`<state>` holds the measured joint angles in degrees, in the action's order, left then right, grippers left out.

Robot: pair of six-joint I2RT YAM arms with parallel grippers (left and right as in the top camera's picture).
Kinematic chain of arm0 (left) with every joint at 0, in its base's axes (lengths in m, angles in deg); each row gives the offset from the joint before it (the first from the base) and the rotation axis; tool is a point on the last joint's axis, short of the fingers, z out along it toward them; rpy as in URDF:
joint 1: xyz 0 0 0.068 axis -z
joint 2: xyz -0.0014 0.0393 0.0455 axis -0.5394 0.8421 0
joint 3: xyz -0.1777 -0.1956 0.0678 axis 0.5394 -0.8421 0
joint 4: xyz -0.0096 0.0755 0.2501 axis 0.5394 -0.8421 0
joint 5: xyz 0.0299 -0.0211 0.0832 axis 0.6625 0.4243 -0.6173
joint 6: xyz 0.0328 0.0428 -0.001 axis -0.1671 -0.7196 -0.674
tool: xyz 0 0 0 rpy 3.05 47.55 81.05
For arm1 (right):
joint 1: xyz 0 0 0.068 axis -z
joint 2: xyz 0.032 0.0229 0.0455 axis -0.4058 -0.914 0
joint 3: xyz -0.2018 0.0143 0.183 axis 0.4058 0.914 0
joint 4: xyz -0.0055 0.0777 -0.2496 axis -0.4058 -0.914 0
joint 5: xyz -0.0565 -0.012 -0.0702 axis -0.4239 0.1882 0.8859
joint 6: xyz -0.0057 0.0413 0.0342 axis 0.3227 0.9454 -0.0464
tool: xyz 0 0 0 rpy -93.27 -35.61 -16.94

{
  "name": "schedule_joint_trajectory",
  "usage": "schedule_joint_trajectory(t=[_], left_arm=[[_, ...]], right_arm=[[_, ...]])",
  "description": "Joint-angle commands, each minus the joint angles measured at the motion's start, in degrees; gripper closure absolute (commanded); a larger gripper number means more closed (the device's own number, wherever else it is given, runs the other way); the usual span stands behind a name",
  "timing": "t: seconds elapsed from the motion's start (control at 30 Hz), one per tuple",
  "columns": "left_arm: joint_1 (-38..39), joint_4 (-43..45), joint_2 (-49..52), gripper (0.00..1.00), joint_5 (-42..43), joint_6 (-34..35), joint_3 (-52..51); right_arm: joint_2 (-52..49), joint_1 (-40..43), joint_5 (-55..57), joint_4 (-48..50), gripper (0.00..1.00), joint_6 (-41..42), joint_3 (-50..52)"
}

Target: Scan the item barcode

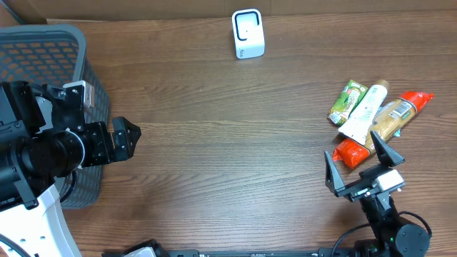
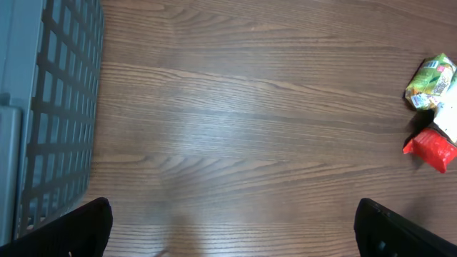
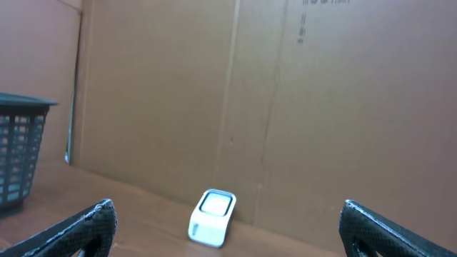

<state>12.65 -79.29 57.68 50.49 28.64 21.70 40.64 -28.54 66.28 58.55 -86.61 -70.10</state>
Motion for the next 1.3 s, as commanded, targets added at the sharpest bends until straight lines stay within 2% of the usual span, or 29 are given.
schedule_joint_trajectory(t=[0.0, 0.17, 0.3, 1.27], left_arm=[[-0.24, 0.07, 0.15, 0.00, 0.02, -0.44, 0.04], [-0.24, 0.07, 0.17, 0.00, 0.02, -0.44, 0.04], [-0.24, 0.07, 0.20, 0.00, 0.02, -0.44, 0.04], [-0.24, -0.59, 0.20, 0.00, 0.04, -0.11, 0.00]], right_arm=[[0.74, -0.31, 0.98, -1.77, 0.00, -0.24, 1.42], [0.81, -0.31, 1.70, -10.12, 0.00, -0.22, 1.44], [1.90, -0.33, 1.66, -22.16, 0.00, -0.15, 1.44], [2.43, -0.31, 1.88, -21.59, 0.00, -0.02, 1.42]])
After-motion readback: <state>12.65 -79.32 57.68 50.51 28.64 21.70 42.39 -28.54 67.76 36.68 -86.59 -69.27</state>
